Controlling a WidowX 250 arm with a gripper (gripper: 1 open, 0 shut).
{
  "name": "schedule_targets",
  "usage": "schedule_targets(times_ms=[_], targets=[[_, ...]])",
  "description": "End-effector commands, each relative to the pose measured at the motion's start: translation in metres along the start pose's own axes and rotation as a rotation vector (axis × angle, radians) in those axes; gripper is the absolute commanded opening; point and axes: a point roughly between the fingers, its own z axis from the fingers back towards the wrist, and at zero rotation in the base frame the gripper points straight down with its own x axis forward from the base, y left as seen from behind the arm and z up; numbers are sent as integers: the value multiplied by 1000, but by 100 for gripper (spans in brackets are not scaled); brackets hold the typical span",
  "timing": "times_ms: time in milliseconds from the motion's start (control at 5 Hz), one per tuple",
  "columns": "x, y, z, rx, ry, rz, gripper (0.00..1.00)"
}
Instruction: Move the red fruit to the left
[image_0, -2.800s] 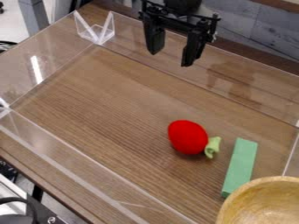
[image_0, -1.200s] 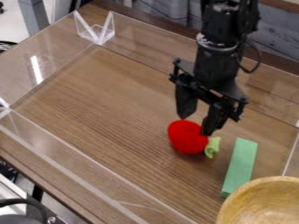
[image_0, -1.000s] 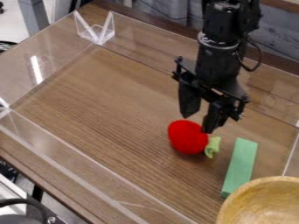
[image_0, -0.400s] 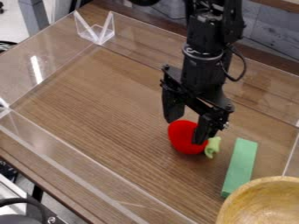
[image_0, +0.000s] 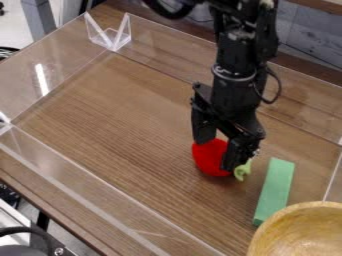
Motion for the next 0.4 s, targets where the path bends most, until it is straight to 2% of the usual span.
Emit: schedule_targets(times_ms=[0, 200], targets=[[3, 15, -5, 8, -30, -10, 100], [2, 21, -14, 5, -32, -8, 100]])
